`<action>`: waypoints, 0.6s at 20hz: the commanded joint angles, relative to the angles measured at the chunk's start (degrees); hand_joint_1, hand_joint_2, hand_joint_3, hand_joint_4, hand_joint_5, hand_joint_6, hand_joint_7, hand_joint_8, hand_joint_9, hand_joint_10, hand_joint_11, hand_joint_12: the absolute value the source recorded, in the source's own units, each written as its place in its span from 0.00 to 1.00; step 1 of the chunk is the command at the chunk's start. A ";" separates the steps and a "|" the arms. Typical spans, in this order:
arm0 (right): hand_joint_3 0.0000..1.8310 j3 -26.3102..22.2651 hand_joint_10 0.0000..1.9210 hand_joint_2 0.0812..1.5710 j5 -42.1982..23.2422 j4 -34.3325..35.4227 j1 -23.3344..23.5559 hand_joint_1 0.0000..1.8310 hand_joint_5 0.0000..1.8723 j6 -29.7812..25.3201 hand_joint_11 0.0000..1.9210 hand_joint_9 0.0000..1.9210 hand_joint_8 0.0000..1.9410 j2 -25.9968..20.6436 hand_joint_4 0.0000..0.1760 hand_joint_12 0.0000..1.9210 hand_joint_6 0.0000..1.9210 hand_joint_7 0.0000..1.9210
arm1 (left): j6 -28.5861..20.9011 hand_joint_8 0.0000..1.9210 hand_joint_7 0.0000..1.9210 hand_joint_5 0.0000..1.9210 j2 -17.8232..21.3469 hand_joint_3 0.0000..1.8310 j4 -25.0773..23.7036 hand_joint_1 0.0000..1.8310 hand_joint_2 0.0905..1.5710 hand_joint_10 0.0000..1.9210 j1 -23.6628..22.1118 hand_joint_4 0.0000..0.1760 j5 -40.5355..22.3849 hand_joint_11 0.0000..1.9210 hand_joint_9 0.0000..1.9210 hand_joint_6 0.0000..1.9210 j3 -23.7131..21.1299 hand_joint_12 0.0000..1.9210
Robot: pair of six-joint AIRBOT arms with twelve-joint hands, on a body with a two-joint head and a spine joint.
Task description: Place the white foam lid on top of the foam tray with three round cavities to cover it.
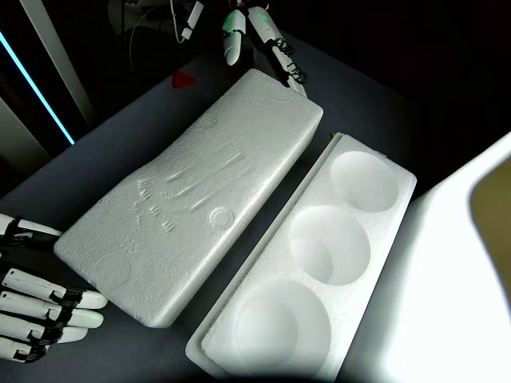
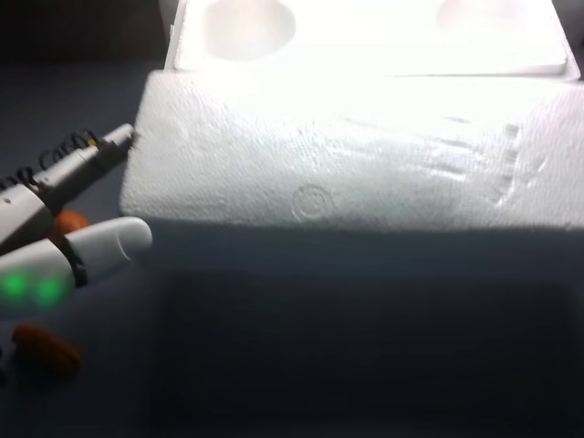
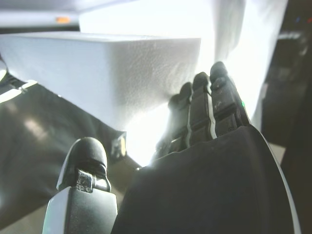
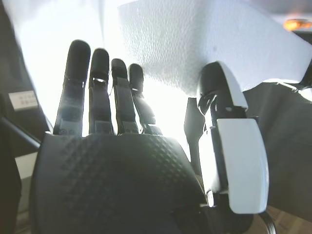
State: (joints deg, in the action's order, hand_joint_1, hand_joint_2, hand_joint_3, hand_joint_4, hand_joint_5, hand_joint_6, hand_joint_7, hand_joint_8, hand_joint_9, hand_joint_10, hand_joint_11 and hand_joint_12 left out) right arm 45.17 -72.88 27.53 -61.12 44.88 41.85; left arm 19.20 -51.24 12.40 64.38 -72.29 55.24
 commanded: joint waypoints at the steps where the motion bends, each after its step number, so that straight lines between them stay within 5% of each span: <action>1: 0.00 -0.26 0.37 0.77 -9.12 -3.81 0.18 0.21 0.00 -0.88 0.00 0.00 0.02 -0.74 0.00 0.79 0.39 0.12 | -0.37 0.00 0.00 0.02 0.21 0.00 -4.27 0.03 0.78 0.00 -0.53 0.00 -8.33 0.00 0.00 0.00 -0.53 0.00; 4: 0.00 -0.22 0.40 0.77 -10.52 -4.94 0.81 0.22 0.00 -0.86 0.00 0.00 0.02 -1.75 0.00 0.84 0.36 0.11 | -0.30 0.00 0.00 0.03 1.10 0.00 -4.75 0.03 0.79 0.00 -1.28 0.00 -9.21 0.00 0.00 0.00 -0.61 0.00; 7: 0.00 0.94 0.55 0.78 -10.67 -5.28 2.87 0.27 0.00 -0.84 0.00 0.00 0.06 -2.06 0.00 0.93 0.40 0.15 | -0.13 0.00 0.00 0.03 1.17 0.00 -5.12 0.04 0.78 0.00 -3.53 0.00 -8.36 0.00 0.00 0.00 0.41 0.00; 9: 0.00 2.15 0.68 0.79 -10.10 -5.35 4.84 0.26 0.00 -0.80 0.01 0.00 0.43 -2.05 0.00 0.99 0.44 0.02 | -0.13 0.00 0.00 0.04 0.40 0.00 -5.93 0.07 0.78 0.00 -6.08 0.00 -6.52 0.00 0.00 0.01 1.92 0.00; 10: 0.00 2.61 0.76 0.79 -9.72 -5.50 5.71 0.25 0.00 -0.77 0.04 0.00 0.54 -2.03 0.00 1.00 0.55 0.00 | -0.13 0.00 0.00 0.04 -0.08 0.00 -6.16 0.07 0.78 0.00 -7.31 0.00 -5.79 0.00 0.00 0.01 2.67 0.00; 12: 0.00 3.81 0.70 0.78 -8.58 -5.63 7.97 0.27 0.00 -0.63 0.00 0.00 0.51 -1.82 0.00 1.00 0.63 0.00 | -0.15 0.00 0.00 0.04 -0.97 0.00 -6.71 0.08 0.78 0.00 -9.62 0.00 -3.92 0.00 0.00 0.01 4.18 0.00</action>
State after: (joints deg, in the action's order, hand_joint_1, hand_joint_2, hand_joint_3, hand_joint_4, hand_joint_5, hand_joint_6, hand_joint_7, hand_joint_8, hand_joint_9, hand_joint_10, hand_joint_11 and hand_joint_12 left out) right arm 49.28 -74.02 25.78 -53.58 45.10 40.23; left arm 19.27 -51.86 11.20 55.20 -70.02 59.90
